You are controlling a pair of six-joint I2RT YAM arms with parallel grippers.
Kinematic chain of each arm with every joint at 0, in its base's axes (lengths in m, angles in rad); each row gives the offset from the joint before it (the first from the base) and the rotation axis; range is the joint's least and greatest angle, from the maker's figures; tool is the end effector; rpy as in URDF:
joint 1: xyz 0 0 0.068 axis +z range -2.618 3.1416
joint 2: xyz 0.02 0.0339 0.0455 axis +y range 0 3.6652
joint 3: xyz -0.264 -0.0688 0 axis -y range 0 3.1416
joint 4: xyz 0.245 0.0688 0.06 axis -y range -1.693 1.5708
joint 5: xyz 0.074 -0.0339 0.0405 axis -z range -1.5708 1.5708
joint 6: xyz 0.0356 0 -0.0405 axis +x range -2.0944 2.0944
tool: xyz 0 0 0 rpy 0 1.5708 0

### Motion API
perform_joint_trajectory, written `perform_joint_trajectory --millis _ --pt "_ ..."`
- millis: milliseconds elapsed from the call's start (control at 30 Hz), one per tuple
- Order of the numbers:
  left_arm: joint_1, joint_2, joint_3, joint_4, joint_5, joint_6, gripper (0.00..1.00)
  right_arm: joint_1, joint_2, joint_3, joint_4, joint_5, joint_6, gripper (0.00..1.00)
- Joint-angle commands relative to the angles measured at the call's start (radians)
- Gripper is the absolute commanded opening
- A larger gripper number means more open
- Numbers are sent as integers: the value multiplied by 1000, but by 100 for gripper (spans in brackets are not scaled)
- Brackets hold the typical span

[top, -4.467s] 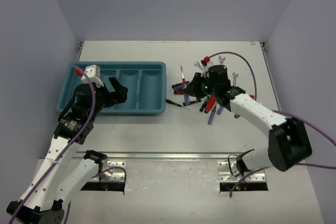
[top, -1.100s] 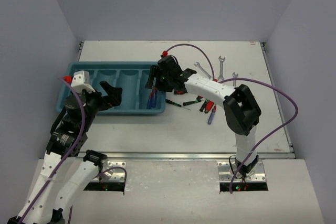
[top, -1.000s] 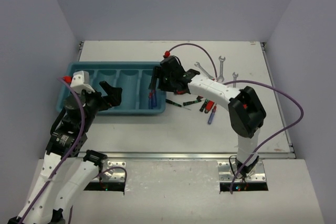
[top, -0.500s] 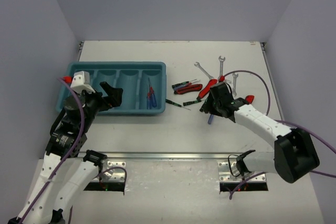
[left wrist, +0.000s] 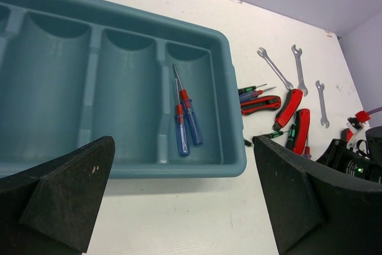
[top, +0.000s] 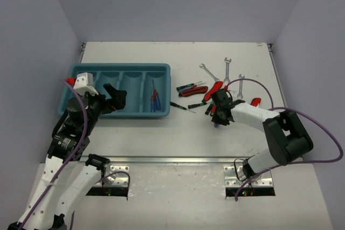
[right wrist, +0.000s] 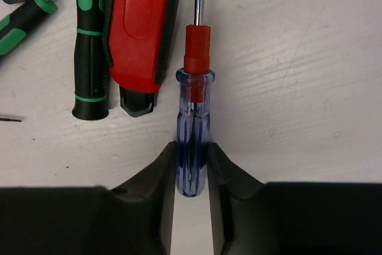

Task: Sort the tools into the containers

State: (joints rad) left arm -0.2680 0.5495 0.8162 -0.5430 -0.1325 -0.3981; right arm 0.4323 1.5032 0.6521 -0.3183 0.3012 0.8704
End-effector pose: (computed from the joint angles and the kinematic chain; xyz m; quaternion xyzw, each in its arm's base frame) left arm 0.1175 -0.0274 0.3440 -0.0916 0.7917 -0.1468 0.5859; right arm 0.2323 0.0956 0.1328 0.2397 0.9392 0.0026 0.2459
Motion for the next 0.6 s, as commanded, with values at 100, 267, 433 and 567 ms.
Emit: perform_joint_trajectory --millis 100,267,433,567 --pt "-10 10 -7 39 17 2 100 -21 -138 -38 -19 102 73 9" --pt "-10 26 -6 41 27 4 100 -17 -359 6 13 48 -33 2" --pt "-10 29 -6 40 18 1 100 -2 -268 125 241 -469 -54 0" --pt "-11 36 -6 36 7 1 100 111 -93 289 307 -600 -10 0"
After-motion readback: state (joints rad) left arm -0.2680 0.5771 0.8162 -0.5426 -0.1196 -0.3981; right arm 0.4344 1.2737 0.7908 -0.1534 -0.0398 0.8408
